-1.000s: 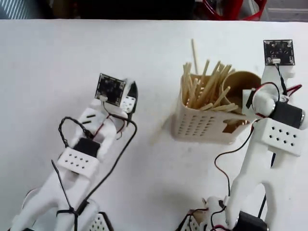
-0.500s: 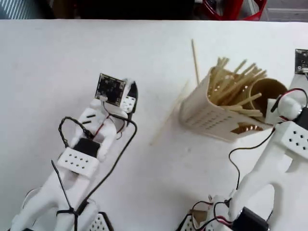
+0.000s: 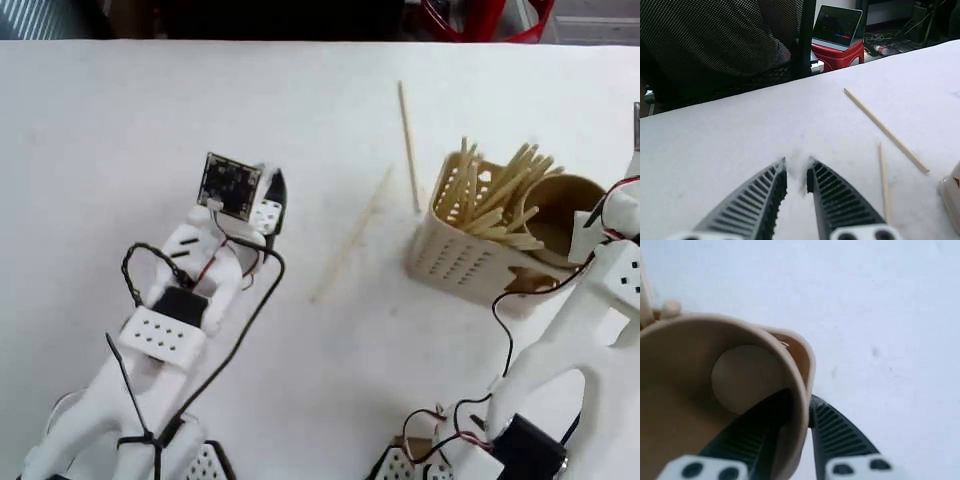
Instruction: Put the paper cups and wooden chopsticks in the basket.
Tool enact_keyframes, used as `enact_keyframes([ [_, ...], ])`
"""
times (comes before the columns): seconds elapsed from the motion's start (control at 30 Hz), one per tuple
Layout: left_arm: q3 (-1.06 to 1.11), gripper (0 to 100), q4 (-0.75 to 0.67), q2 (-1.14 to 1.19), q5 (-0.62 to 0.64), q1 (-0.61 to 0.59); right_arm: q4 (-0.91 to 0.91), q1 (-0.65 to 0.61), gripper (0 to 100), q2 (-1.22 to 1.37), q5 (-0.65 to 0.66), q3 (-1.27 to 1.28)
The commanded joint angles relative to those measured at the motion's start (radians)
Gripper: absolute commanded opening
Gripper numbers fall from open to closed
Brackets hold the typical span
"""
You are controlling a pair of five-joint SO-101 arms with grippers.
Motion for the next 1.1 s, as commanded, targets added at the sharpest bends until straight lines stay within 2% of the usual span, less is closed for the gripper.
enact_keyframes([
  [0.0, -0.008, 9, -0.028, -0.033, 0.002, 0.001, -0.018, 0.004, 1.6, 0.051, 0.015, -0.028],
  [0.17, -0.008, 9, -0.028, -0.033, 0.002, 0.002, -0.058, 0.019, 4.1, 0.157, 0.012, -0.031],
  [0.33, -0.008, 9, -0.028, -0.033, 0.002, 0.002, -0.056, 0.013, 18.0, 0.186, 0.012, -0.031],
  [0.4, -0.008, 9, -0.023, -0.033, 0.002, 0.002, -0.056, 0.016, 20.4, 0.171, 0.012, -0.031],
  [0.77, 0.018, 9, -0.021, -0.033, 0.003, 0.008, 0.028, -0.004, 20.7, -0.035, 0.009, -0.031],
  [1.07, 0.020, 9, -0.021, -0.033, 0.003, 0.021, 0.024, -0.036, 20.7, -0.120, -0.031, -0.038],
])
